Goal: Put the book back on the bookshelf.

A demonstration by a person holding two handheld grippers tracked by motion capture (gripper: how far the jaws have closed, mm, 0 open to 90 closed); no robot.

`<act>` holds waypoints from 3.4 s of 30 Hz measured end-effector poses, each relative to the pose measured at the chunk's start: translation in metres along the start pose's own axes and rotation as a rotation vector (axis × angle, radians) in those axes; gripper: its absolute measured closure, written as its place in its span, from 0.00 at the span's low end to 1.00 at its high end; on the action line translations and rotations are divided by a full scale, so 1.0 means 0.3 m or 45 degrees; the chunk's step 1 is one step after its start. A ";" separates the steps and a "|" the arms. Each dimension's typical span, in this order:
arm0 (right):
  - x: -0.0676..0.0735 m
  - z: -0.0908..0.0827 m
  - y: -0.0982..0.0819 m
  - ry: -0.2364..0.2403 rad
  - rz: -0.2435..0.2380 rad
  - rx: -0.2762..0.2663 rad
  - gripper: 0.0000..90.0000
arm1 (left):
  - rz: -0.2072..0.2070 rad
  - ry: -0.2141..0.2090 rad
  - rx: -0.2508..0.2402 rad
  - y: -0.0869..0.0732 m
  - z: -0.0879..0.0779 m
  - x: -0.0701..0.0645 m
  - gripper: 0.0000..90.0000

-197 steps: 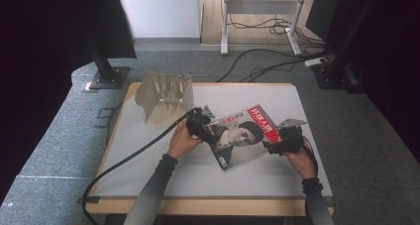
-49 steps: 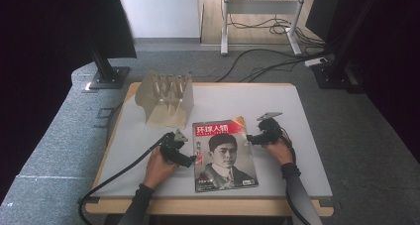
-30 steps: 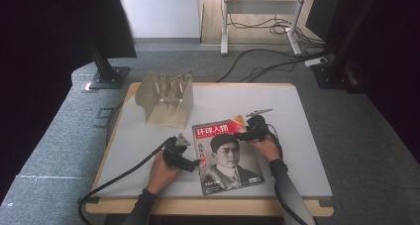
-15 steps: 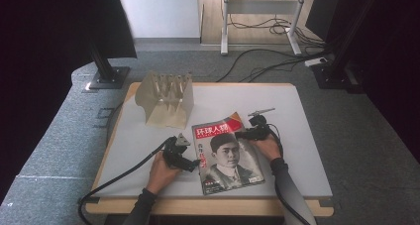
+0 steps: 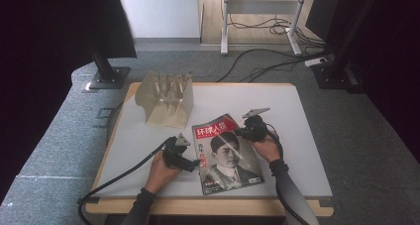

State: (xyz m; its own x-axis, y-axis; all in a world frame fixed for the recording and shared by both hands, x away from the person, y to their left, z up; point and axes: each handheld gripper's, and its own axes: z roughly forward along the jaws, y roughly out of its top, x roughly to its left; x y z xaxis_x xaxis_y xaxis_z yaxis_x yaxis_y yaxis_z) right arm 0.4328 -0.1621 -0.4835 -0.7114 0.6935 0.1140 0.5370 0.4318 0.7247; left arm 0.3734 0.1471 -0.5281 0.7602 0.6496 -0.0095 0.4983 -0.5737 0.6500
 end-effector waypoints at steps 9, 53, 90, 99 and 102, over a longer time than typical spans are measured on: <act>0.088 -0.088 0.050 0.013 -0.119 -0.067 0.95 | -0.011 -0.090 0.031 0.018 -0.010 0.024 0.00; 0.154 -0.298 0.139 0.073 -0.245 -0.256 0.95 | -0.104 -0.465 0.036 0.260 -0.101 0.080 0.74; 0.077 -0.379 0.162 -0.044 -0.178 -0.334 0.94 | 0.285 -0.134 -0.175 0.373 -0.369 -0.016 0.95; 0.098 -0.422 0.126 -0.013 -0.219 -0.323 0.94 | 0.386 -0.133 -0.146 0.412 -0.408 -0.064 0.84; 0.103 -0.435 0.111 0.001 -0.222 -0.330 0.94 | 0.371 -0.149 -0.162 0.443 -0.420 -0.065 0.81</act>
State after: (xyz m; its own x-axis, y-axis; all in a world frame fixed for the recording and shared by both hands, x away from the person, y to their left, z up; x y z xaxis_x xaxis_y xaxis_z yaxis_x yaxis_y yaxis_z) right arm 0.3694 -0.2016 -0.3672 -0.7830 0.6215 -0.0266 0.2734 0.3823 0.8827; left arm 0.3723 0.1211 -0.3459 0.9093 0.4016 0.1087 0.2023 -0.6551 0.7280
